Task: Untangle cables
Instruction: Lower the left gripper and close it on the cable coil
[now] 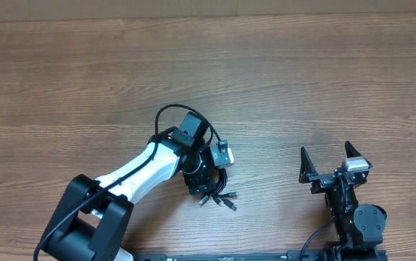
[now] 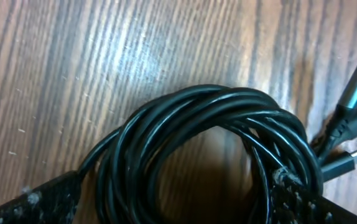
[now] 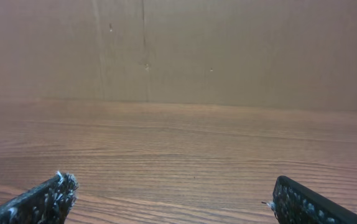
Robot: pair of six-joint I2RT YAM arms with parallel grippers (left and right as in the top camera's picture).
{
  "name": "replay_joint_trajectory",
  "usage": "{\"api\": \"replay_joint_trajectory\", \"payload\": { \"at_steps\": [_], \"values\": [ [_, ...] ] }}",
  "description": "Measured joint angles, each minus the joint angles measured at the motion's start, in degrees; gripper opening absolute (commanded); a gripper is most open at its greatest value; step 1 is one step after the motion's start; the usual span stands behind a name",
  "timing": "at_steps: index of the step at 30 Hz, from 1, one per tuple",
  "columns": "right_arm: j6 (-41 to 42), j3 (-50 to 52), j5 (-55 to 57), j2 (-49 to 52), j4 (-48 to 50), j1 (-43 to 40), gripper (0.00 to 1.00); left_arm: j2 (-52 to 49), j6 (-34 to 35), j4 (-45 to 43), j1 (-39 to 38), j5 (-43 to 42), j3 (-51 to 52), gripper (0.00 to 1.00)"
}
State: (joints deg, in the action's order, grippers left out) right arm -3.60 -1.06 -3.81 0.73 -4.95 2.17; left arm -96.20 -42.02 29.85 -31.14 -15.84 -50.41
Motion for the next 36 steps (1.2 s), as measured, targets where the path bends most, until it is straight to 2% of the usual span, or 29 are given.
{"api": "replay_joint_trajectory", "payload": {
  "at_steps": [7,13,17,20,32,36],
  "values": [
    [0.00,0.00,0.00,0.00,0.02,0.00,1.00,-0.37,-0.13,-5.64,0.00,1.18,0.00,0.95],
    [0.00,0.00,0.00,0.00,0.02,0.00,1.00,-0.37,-0.04,-4.20,-0.02,0.09,-1.31,0.94],
    [0.02,0.00,-0.02,0.00,0.04,0.00,1.00,-0.37,0.07,-2.82,0.00,-0.09,-4.90,1.00],
    [0.00,0.00,-0.04,0.00,0.02,0.00,1.00,-0.37,0.04,-3.39,0.00,0.55,-6.86,1.00],
    [0.00,0.00,-0.02,0.00,0.04,0.00,1.00,-0.37,-0.52,-3.72,0.00,4.11,-7.08,1.00],
    [0.00,0.00,0.00,0.00,0.02,0.00,1.00,-1.84,-3.10,-3.76,0.00,4.11,-7.15,1.00]
  ]
}}
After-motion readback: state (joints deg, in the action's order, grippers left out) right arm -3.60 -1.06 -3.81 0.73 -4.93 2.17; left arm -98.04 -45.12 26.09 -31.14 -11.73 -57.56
